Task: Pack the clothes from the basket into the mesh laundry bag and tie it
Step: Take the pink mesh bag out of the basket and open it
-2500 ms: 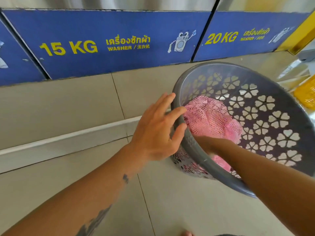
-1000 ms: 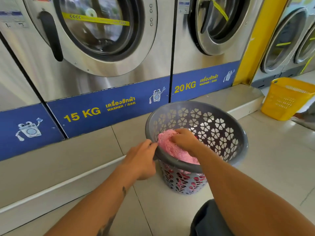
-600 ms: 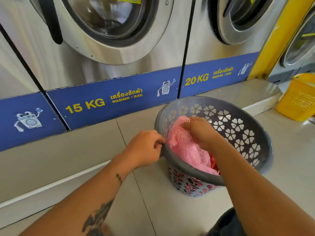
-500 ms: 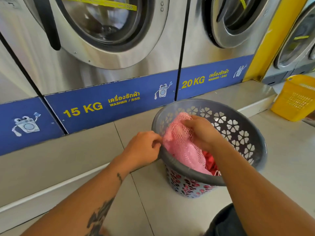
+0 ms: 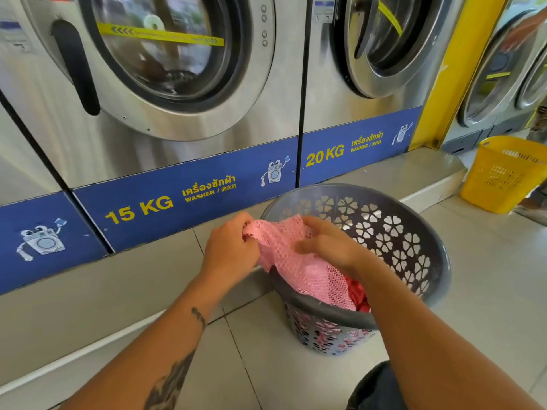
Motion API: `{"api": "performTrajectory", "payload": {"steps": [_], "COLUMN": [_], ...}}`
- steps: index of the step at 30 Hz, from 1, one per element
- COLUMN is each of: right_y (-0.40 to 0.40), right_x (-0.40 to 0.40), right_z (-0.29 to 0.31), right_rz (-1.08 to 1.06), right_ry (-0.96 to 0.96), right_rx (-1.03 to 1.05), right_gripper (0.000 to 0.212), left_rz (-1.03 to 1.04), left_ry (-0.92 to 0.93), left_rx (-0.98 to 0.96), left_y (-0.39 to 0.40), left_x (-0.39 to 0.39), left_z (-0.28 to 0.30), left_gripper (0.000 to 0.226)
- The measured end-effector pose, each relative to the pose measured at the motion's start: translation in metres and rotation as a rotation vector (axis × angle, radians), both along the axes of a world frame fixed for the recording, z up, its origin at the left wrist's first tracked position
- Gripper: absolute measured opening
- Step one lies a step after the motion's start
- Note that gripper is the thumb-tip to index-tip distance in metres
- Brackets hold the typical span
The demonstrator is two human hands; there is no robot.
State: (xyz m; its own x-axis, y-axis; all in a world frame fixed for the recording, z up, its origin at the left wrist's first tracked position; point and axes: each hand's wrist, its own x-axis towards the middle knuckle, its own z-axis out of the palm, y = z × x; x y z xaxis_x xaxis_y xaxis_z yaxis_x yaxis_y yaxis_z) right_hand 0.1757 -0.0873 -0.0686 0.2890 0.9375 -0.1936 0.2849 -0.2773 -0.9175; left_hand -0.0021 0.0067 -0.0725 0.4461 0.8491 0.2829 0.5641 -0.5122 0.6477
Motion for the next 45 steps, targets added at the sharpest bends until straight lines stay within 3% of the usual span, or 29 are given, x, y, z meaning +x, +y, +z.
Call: {"api": "performTrajectory", "payload": {"steps": [1, 4, 7, 11, 15, 19, 23, 26, 31, 32, 34, 37, 42, 43, 45], "right_y": [-0.001, -0.002, 0.001, 0.006, 0.011, 0.013, 0.014, 0.015, 0.015, 0.015, 0.016, 0.017, 0.015, 0.015, 0.016], "right_x": [-0.004, -0.015, -0.025, -0.038, -0.045, -0.056, -0.07, -0.067, -0.061, -0.058, -0.052, -0.045, -0.042, -0.043, -0.044], "right_z": [0.0, -0.003, -0.01, -0.016, -0.011, -0.004, -0.025, -0.027, -0.017, -0.015, -0.015, -0.022, -0.034, -0.035, -0.035], "right_rz": [0.081, 0.28, 0.253, 0.22, 0.154, 0.342, 0.388, 0.309, 0.215, 0.189, 0.147, 0.16, 0.262, 0.269, 0.245], "right_ry": [-0.048, -0.186, -0.351, -0.385, -0.375, -0.427, -0.7, -0.806, -0.883, -0.859, -0.792, -0.686, -0.66, -0.687, -0.755], "right_rx": [-0.075, -0.205, -0.258, -0.172, -0.044, -0.123, -0.271, -0.151, -0.007, 0.022, 0.081, 0.079, -0.018, -0.023, 0.025], "right_gripper": [0.076, 0.083, 0.094, 0.121, 0.105, 0.106, 0.094, 0.061, 0.046, 0.038, 0.027, 0.036, 0.085, 0.083, 0.06], "left_rz": [0.035, 0.08, 0.082, 0.071, 0.049, 0.041, -0.018, -0.117, -0.181, -0.195, -0.209, -0.139, -0.015, 0.005, 0.033], "left_ry": [-0.031, -0.052, 0.046, 0.244, 0.419, 0.521, 0.44, 0.467, 0.524, 0.525, 0.513, 0.488, 0.45, 0.446, 0.401], "left_rx": [0.024, 0.091, 0.113, 0.055, -0.012, -0.029, -0.037, -0.029, -0.085, -0.103, -0.065, 0.081, 0.171, 0.18, 0.177], "left_y": [0.004, 0.016, 0.022, 0.016, 0.009, 0.005, -0.011, -0.018, -0.024, -0.025, -0.026, -0.024, -0.015, -0.011, -0.006], "left_x": [-0.005, -0.021, -0.039, -0.063, -0.087, -0.1, -0.095, -0.08, -0.054, -0.051, -0.045, -0.042, -0.052, -0.056, -0.063], "left_z": [0.005, 0.014, 0.017, 0.009, -0.007, -0.006, -0.003, -0.013, -0.025, -0.027, -0.027, -0.021, -0.014, -0.015, -0.018], "left_gripper": [0.016, 0.016, 0.018, 0.032, 0.041, 0.04, 0.041, 0.058, 0.089, 0.085, 0.058, 0.018, 0.01, 0.01, 0.01]}}
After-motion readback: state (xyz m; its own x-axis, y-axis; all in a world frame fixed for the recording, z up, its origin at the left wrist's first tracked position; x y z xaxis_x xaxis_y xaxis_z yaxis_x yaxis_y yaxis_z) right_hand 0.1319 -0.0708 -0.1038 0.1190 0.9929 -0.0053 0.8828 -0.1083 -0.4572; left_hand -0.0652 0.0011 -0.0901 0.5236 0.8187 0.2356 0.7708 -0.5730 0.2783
